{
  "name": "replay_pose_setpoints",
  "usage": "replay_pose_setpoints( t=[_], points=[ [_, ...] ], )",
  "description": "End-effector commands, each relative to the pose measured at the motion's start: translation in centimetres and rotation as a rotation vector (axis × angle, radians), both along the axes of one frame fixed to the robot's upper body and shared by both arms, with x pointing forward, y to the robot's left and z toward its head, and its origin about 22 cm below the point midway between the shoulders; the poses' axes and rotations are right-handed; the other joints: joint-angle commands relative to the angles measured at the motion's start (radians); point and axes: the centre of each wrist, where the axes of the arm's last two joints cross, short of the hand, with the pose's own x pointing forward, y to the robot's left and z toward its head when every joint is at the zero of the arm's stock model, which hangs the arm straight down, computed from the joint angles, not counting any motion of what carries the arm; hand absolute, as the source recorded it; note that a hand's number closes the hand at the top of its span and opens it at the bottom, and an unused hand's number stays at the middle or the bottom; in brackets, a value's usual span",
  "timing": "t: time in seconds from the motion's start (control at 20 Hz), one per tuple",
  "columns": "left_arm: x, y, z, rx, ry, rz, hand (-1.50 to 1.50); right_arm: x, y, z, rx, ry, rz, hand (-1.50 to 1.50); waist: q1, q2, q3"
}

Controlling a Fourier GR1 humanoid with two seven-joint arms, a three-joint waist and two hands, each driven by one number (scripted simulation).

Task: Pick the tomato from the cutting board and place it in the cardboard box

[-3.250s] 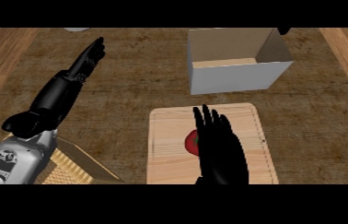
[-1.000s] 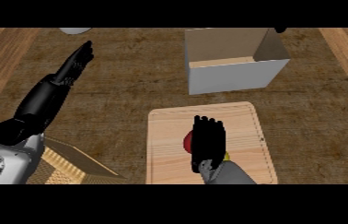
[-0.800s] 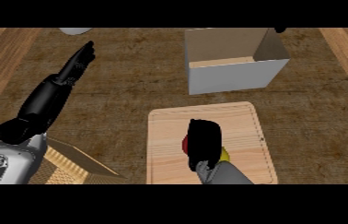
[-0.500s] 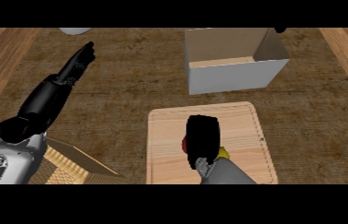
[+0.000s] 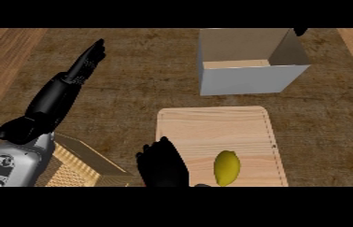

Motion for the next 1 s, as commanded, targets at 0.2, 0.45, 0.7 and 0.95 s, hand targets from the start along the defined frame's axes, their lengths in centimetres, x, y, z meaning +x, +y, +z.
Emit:
replay_pose_setpoints(
  t=[0.2,0.45,0.7,0.95],
  points=[
    [0.2,1.7,-2.7,0.025,0.078,0.090,0.00,-3.3,-2.5,4.9,0.182,-0.146,0.750,1.50,-0.048,0.004,-0.023],
    [-1.3,3.6,-4.5,0.032,0.101,0.110,0.00,-1.4,-8.0,9.3,0.364,-0.207,0.686,1.50,-0.069,0.000,-0.024],
    [-1.0,3.7,-4.6,0.026,0.090,0.126,0.00,1.7,-10.4,12.1,0.565,-0.187,0.400,1.50,-0.078,0.005,-0.026],
    [-0.6,3.2,-2.9,0.017,0.092,0.087,0.00,7.5,-11.8,14.4,0.640,-0.165,0.199,1.50,-0.052,0.006,-0.026]
  ],
)
